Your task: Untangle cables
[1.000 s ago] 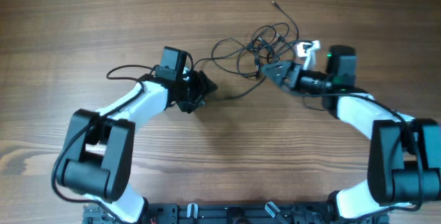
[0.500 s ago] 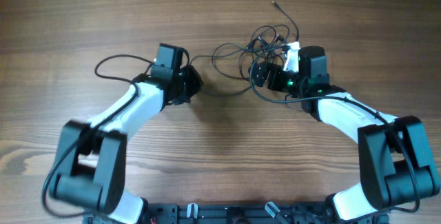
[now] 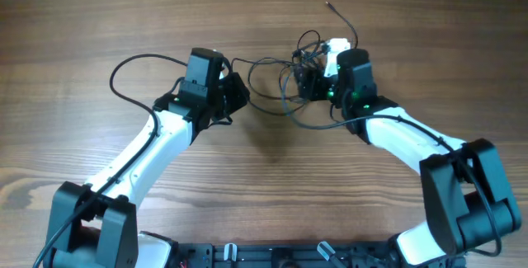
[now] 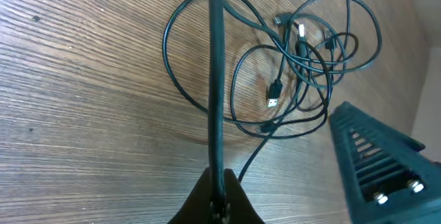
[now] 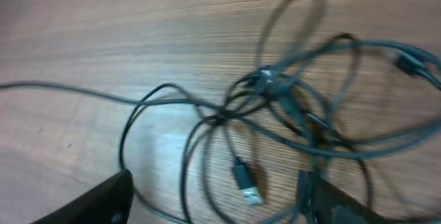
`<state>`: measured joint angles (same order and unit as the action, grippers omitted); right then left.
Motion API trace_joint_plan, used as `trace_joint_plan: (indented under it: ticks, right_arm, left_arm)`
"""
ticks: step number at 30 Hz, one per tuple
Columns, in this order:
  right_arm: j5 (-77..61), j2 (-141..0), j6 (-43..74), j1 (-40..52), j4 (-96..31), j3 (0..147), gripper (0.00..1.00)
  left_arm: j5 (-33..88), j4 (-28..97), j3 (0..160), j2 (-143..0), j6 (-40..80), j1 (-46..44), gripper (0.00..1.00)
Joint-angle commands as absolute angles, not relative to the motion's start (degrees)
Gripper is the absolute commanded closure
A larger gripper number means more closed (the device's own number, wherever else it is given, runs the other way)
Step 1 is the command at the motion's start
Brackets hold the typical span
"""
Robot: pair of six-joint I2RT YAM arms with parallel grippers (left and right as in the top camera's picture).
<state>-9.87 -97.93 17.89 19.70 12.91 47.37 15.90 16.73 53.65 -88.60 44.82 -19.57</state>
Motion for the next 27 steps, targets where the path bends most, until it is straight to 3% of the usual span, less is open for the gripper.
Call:
trace_joint_plan:
  ticks: [1,3,5,6,8,9,15,27]
  right_arm:
    - [-5.8,-98.54,13.47,21.82,13.3,48.42,0.27]
    - [-5.13,-100.84,13.5,21.96,14.55,48.42,0.27]
    - [-5.13,-102.94,13.54,21.96,16.23,48.42,0.37]
    - [-5.13,-103.77,13.63,21.96,17.21,48.42,0.47]
    - [-5.13,-104.31,14.2,21.82,18.63,48.45,0.85]
    - [-5.13,-103.85,17.34,20.58,19.18,48.93,0.95]
    - [-0.62,-100.95,21.71,12.88,11.84,48.97,0.96]
    - [-3.51,-96.84,21.58,-12.36,1.89,48.97,0.95]
  left_arm:
    - [15.11,16.8,54.13,-88.23,43.46,-19.73,0.96]
    - [15.11,16.82,54.13,-88.23,43.46,-19.73,0.96]
    - [15.11,16.82,54.13,-88.23,43.46,-19.73,0.96]
    - [15.11,16.84,54.13,-88.23,43.44,-19.73,0.96]
    - [15.11,17.21,54.13,-88.16,42.92,-19.68,0.96]
    - [15.14,18.28,54.13,-87.39,40.53,-18.44,0.96]
    - [15.14,23.86,54.13,-79.81,32.23,-9.56,0.96]
    - [15.14,23.18,54.13,-63.35,25.67,22.04,0.96]
